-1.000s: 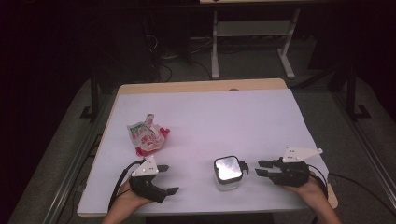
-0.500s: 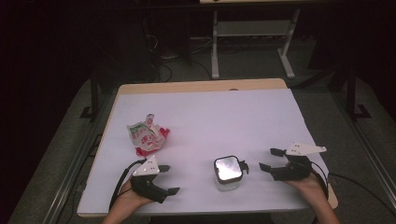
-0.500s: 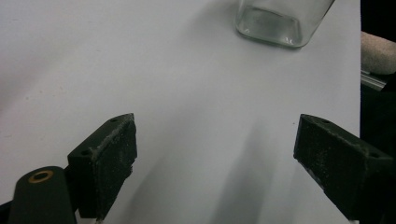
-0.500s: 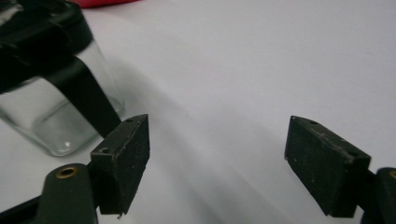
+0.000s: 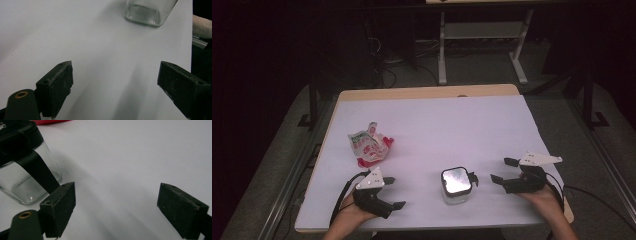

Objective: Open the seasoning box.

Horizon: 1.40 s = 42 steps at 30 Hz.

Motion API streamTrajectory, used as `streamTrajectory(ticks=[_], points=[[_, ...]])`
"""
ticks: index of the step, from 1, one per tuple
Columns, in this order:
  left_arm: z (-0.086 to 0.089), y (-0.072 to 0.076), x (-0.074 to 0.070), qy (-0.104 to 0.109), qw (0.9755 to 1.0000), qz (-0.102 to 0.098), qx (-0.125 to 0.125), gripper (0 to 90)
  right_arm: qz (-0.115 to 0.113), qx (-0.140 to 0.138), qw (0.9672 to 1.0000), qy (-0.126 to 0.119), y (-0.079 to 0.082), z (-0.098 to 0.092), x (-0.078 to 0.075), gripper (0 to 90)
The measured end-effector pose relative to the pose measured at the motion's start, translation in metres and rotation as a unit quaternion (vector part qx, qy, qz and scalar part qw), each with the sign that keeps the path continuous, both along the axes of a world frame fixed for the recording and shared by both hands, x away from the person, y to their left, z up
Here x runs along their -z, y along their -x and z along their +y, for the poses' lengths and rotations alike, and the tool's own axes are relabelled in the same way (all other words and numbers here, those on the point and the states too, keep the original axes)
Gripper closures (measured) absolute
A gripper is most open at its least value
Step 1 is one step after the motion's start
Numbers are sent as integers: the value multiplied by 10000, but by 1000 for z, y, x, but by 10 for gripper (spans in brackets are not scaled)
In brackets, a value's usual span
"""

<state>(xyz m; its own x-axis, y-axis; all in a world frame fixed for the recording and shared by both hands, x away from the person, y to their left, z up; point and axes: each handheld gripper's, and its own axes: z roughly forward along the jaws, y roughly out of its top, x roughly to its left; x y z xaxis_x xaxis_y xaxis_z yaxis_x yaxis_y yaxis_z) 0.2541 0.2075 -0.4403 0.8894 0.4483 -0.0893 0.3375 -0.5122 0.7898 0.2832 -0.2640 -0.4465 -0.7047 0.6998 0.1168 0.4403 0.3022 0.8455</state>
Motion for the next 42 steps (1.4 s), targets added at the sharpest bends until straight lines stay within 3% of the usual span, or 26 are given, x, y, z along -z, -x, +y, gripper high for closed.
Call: streamTrajectory(ticks=[11, 15, 19, 42], points=[[-11, -3, -7, 58, 9998, -46, 184, 118, 4, 29, 10000, -22, -2, 0, 3, 138], [-16, -7, -8, 159, 9995, 87, 246, 116, 4, 15, 10000, -39, 0, 0, 4, 138], [-27, -10, -13, 122, 9991, -35, 395, 114, -43, 64, 9999, -101, -1, -3, 3, 138], [-70, -25, -30, 365, 9958, -157, 831, 113, -130, -8, 9997, -230, -2, -2, 7, 138]])
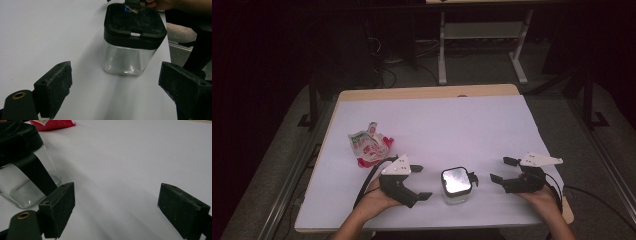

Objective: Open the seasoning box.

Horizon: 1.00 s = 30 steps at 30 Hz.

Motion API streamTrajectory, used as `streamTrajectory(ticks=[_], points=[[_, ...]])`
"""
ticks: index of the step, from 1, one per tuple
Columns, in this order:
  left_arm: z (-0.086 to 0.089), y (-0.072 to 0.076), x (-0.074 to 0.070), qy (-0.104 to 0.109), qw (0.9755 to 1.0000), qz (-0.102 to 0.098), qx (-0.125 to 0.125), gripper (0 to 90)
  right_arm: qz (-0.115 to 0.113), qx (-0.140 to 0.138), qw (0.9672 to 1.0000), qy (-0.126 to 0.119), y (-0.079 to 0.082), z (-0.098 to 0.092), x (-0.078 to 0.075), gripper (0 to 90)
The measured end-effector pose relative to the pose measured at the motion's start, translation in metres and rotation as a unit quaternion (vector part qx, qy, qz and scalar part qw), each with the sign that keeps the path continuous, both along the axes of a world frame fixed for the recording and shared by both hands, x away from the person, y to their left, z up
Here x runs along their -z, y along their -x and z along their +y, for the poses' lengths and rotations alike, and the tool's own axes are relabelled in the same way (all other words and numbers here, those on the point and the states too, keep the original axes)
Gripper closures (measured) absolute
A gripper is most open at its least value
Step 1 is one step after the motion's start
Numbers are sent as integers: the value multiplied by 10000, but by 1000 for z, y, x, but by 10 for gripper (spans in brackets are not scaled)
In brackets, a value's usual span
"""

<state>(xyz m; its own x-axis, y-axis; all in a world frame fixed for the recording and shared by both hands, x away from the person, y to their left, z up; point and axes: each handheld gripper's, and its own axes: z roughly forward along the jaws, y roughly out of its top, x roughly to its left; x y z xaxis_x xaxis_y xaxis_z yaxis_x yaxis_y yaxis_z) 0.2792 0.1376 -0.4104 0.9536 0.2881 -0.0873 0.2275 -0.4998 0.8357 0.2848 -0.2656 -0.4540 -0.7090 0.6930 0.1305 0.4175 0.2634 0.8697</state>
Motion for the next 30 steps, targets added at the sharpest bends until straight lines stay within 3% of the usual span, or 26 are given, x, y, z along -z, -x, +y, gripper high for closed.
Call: streamTrajectory(ticks=[3, 7, 21, 24, 26, 30], points=[[-10, 0, 0, -82, 9998, -4, 162, 112, -12, 9, 10000, -6, -2, 0, 0, 138], [-20, 0, 0, -42, 9996, -43, 288, 113, 37, 40, 10000, -16, -4, -1, 1, 142], [-50, -1, 7, -64, 9985, -34, 543, 112, 106, 57, 9999, 5, -4, 0, 1, 142], [-50, -1, 9, -44, 9984, -49, 553, 113, 103, 41, 9999, 16, -4, 0, 1, 142], [-49, -2, 12, 106, 9985, 26, 533, 123, 99, 16, 9999, 34, -5, 0, 1, 142], [-48, -2, 14, 92, 9984, 68, 557, 134, 103, -8, 9999, 53, -4, 1, 1, 142]])
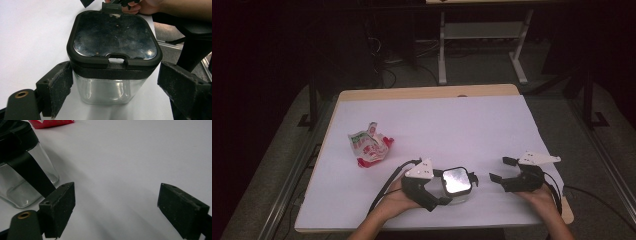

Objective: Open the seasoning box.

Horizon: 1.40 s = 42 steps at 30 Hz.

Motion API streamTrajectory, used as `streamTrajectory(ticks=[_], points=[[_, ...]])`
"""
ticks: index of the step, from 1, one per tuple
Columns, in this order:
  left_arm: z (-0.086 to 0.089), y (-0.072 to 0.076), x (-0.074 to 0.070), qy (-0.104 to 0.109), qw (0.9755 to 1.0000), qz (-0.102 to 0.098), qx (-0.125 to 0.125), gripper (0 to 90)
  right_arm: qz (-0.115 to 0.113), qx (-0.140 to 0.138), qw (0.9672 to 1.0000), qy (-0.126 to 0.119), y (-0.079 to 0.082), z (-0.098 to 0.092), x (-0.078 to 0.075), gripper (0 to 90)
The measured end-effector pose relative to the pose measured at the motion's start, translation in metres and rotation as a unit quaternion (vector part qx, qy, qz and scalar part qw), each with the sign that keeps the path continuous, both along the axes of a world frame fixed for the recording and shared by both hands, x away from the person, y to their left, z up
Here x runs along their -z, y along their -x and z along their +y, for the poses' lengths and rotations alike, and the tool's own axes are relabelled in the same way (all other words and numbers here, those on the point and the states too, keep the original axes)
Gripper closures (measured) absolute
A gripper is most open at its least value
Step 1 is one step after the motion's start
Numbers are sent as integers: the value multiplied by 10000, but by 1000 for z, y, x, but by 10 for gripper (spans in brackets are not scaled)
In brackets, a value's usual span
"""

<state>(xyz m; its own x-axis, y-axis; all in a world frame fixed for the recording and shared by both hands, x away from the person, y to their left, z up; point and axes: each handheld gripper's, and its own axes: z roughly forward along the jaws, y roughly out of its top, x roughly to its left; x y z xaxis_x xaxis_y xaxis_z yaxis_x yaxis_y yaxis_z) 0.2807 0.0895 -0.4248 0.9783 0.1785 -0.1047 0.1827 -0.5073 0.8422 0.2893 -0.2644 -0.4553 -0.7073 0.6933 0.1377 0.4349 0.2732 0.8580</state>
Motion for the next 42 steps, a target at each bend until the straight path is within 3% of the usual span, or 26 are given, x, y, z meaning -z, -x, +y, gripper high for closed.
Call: streamTrajectory(ticks=[9, 27, 37, 42], points=[[1, -1, -1, 68, 10000, -48, -3, 172, 0, -29, 10000, 49, 0, 1, 0, 144], [0, 0, -7, -110, 9999, -57, -27, 174, -13, -56, 10000, 67, 0, 1, 0, 146], [1, 0, -11, -30, 10000, -39, -49, 181, -6, -59, 10000, 70, 0, 1, 0, 146], [1, 1, -14, -40, 9999, -122, -72, 183, 1, -51, 10000, 62, 0, 1, 0, 146]])
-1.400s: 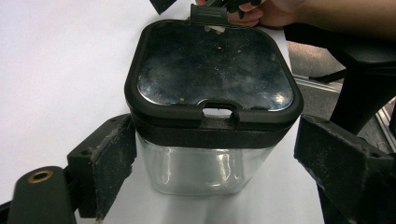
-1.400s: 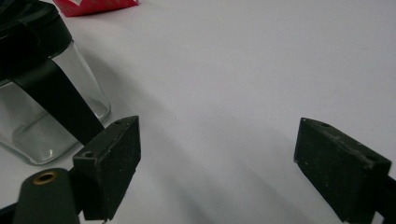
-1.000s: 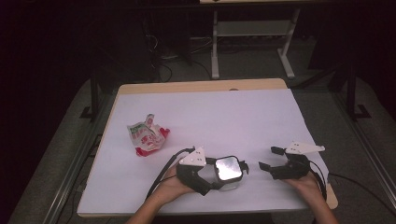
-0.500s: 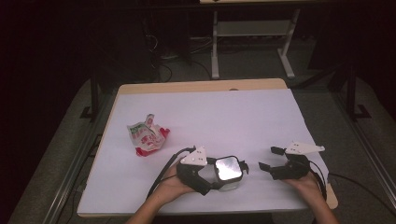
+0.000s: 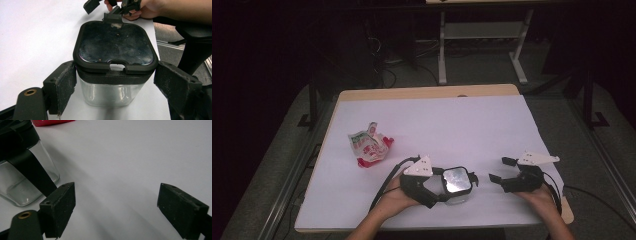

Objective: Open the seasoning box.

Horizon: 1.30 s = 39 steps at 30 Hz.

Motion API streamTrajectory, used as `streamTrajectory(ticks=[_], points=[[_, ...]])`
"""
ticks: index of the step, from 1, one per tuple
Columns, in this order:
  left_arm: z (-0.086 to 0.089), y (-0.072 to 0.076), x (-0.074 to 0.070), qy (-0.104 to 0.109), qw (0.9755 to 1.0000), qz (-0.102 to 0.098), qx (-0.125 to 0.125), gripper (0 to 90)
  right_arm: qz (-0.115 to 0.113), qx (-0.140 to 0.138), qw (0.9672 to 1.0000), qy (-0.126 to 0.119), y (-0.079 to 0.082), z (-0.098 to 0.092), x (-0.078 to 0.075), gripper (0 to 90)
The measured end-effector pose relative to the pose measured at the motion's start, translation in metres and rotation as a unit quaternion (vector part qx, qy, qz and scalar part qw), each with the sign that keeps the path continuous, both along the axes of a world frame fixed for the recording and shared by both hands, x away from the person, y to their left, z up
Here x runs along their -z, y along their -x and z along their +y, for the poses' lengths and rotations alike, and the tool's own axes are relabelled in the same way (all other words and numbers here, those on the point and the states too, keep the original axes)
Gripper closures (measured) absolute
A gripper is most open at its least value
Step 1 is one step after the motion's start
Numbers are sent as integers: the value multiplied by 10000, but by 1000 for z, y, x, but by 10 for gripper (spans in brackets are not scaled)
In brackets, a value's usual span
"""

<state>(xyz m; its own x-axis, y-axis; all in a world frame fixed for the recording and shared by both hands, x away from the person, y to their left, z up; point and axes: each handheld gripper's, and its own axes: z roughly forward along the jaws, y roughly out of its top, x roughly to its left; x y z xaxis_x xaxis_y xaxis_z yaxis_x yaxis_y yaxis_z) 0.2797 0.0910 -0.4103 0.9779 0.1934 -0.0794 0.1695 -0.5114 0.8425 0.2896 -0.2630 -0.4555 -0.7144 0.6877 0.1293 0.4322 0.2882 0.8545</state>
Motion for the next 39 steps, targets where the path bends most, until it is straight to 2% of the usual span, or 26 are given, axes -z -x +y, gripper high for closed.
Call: streamTrajectory(ticks=[7, 10, 12, 19, 21, 22, 28, 31, 32, 33, 34, 35, 36, 39], points=[[-1, 2, -2, -53, 10000, -48, -18, 184, 3, 6, 10000, -1, 0, 0, 0, 146], [0, 3, -8, 91, 9999, -119, -60, 193, 3, 6, 10000, -3, 0, 0, 0, 146], [0, 4, -10, 109, 9997, -191, -56, 203, 8, 4, 10000, 0, 0, 0, 0, 146], [0, 5, -12, 161, 9996, -197, -74, 213, 9, 4, 10000, 3, 0, 0, 0, 146], [1, 5, -13, 239, 9995, -194, -29, 258, 10, 5, 10000, 2, 0, 0, 0, 146], [2, 4, -14, 367, 9992, -152, 39, 279, 18, 8, 10000, -2, 0, 0, 0, 146], [0, 5, -13, 389, 9991, -151, 96, 322, 2, 4, 10000, 11, 0, 0, 0, 146], [-1, 6, -12, 359, 9992, -110, 136, 388, 7, -8, 10000, 12, 0, 0, 0, 145], [-2, 6, -12, 354, 9992, -135, 123, 454, 15, -8, 10000, 10, 0, 0, 0, 146], [-2, 6, -11, 352, 9992, -143, 114, 454, 15, -8, 10000, 10, 0, 0, 0, 146], [-2, 6, -11, 351, 9992, -135, 98, 516, 15, -4, 10000, 7, 0, 0, 0, 146], [-2, 5, -11, 361, 9992, -131, 86, 516, 15, -4, 10000, 7, 0, 0, 0, 146], [-2, 4, -11, 343, 9993, -117, 90, 590, 12, -8, 10000, 8, 0, 0, 0, 146], [-1, 2, -12, 331, 9994, -89, 31, 728, 10, -2, 10000, 5, 0, 0, 0, 145]])
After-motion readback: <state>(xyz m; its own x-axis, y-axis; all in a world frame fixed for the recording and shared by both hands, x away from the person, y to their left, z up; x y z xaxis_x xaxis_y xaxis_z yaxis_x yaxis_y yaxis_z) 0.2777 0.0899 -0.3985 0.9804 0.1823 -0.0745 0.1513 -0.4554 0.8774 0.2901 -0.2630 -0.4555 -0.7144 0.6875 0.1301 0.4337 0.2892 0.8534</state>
